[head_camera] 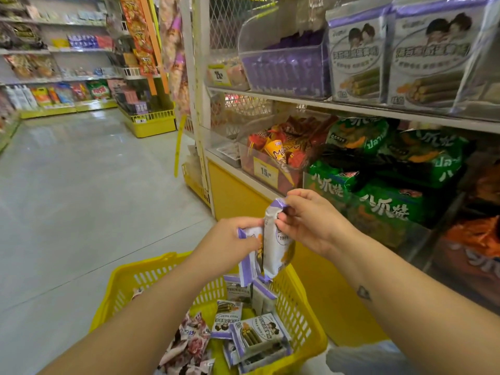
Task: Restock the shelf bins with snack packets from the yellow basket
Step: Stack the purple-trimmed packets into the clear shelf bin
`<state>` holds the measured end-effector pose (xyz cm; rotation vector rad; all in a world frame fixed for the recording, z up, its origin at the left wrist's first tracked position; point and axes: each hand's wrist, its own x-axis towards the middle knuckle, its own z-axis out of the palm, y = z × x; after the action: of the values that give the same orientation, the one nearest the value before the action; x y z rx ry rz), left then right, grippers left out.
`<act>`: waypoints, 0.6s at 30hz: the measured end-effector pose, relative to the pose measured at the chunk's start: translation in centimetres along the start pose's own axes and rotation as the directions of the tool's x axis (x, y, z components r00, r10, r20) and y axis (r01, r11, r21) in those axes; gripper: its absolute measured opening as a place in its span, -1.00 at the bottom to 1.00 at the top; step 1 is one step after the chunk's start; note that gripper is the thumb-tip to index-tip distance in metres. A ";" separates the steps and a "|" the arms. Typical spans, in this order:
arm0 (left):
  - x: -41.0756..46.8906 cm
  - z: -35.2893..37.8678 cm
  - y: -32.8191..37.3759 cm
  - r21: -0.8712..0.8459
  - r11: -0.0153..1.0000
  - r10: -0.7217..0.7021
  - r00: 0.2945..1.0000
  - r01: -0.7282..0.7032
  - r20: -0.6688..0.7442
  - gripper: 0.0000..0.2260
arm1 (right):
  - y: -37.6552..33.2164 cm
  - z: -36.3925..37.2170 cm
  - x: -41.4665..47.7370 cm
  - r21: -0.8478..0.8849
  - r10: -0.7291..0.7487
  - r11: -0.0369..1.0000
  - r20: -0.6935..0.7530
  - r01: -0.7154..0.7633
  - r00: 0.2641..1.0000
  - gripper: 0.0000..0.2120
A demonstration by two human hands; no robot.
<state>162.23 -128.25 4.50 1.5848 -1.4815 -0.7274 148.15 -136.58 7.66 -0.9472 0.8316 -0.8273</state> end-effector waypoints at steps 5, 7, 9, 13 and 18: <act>0.0 1.5 -0.3 -0.107 0.994 -0.035 0.998 0.030 -0.047 -0.76 | 0.2 0.3 -0.1 0.062 -0.018 0.998 -0.037 0.020 0.999 -0.85; -0.1 2.0 -0.4 -0.077 0.997 -0.021 0.990 0.011 -0.136 -0.72 | 0.4 0.7 -0.3 0.107 -0.017 0.994 -0.029 0.020 0.999 -0.86; -0.1 2.3 -0.3 -0.036 0.999 -0.011 0.978 0.003 -0.208 -0.75 | 0.3 1.0 -0.6 0.106 -0.020 0.994 -0.006 0.020 1.000 -0.86; 0.3 1.9 -0.4 -0.086 0.995 -0.069 0.962 0.047 -0.266 -0.83 | -0.7 0.3 -0.8 -0.143 -0.077 0.986 0.094 0.091 0.993 -0.75; 0.8 1.2 -0.4 -0.366 0.928 -0.173 0.950 0.069 -0.260 -0.86 | -0.7 -2.2 0.0 -0.690 -0.236 0.704 -0.003 0.169 0.972 -0.28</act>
<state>161.48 -129.24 3.67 1.4405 -0.9829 -0.7495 146.03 -137.57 7.52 -1.7016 1.1664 -0.7561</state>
